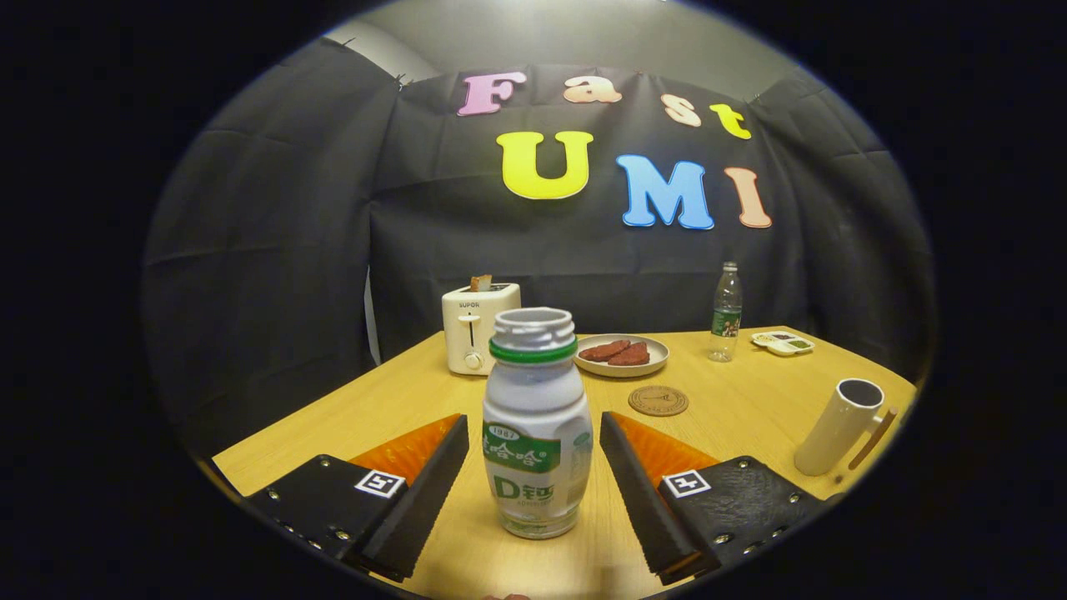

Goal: Take the bottle from table, then pour the juice into the cup, finally place the bottle on the coaster

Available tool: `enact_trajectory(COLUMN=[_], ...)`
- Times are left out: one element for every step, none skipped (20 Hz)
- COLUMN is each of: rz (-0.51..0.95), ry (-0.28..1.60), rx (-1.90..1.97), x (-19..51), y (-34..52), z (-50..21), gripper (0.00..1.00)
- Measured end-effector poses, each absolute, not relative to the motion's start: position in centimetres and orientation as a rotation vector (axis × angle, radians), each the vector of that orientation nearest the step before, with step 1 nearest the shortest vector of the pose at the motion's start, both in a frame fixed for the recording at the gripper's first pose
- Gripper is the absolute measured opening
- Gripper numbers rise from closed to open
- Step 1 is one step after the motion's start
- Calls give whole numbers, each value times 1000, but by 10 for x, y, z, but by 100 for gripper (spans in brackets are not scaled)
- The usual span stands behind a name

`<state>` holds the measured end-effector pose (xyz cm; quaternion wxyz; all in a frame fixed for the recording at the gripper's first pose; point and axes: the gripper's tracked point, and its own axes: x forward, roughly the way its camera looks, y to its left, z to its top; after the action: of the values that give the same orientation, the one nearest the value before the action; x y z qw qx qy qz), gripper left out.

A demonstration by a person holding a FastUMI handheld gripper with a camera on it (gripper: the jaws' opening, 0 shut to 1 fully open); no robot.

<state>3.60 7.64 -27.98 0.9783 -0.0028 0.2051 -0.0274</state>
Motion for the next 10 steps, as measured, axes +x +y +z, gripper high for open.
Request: enact_trajectory(rz=[-54,-53,-52,-56,-61,-60,-59,-58,-60,-59], ry=[424,432,438,443,452,462,469,475,484,494], rx=[-14,-20,-22,-29,-39,-42,-42,-41,-41,-39], x=[35,35,36,36,36,36,36,36,36,34], y=[76,76,76,74,72,72,72,72,70,70], z=[-285,-290,-293,-297,-300,-305,-307,-310,-313,-316], gripper=[97,97,97,97,97,97,97,97,97,97])
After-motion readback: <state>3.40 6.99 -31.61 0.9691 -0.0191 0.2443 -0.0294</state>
